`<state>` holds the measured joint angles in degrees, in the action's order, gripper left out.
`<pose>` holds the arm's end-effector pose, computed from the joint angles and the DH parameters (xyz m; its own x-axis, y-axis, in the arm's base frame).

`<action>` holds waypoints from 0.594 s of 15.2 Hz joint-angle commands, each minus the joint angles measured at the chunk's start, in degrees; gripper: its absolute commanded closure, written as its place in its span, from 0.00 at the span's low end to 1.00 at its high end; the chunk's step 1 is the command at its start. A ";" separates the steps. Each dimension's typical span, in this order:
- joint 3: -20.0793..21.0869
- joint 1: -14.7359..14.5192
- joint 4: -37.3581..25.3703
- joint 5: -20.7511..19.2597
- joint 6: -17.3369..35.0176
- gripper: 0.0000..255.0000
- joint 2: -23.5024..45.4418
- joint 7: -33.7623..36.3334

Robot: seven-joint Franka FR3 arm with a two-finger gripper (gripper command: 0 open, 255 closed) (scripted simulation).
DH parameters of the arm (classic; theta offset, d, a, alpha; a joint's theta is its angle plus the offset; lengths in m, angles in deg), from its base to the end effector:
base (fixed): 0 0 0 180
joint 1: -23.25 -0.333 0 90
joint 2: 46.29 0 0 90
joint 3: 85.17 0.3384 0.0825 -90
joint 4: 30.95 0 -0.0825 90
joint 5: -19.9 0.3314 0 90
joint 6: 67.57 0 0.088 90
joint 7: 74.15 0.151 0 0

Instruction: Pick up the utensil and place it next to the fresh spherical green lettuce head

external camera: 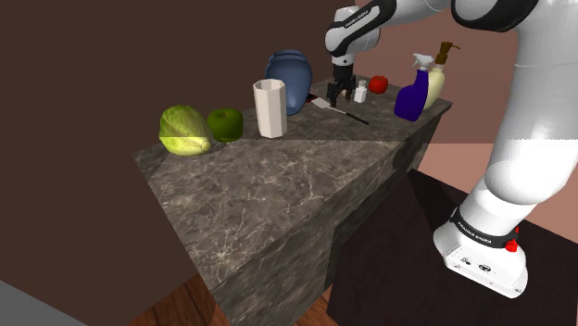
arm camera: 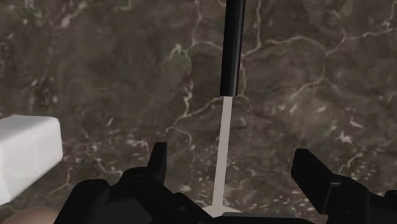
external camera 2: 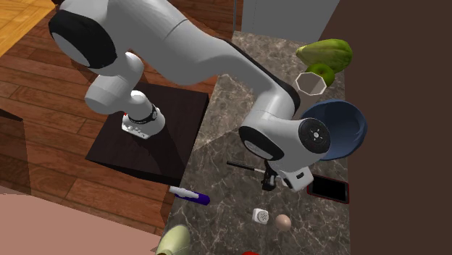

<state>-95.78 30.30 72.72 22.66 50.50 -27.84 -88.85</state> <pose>0.5628 -0.1667 0.3675 0.9954 -0.0681 -0.0668 -0.0682 -0.9977 0.0004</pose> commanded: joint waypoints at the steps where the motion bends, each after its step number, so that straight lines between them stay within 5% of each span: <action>1: 0.07 -0.01 0.86 0.12 1.40 0.00 0.52 -0.03; 9: 0.14 0.04 1.85 0.30 3.15 0.00 1.29 -0.15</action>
<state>-95.64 30.34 74.54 22.97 53.62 -26.54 -89.00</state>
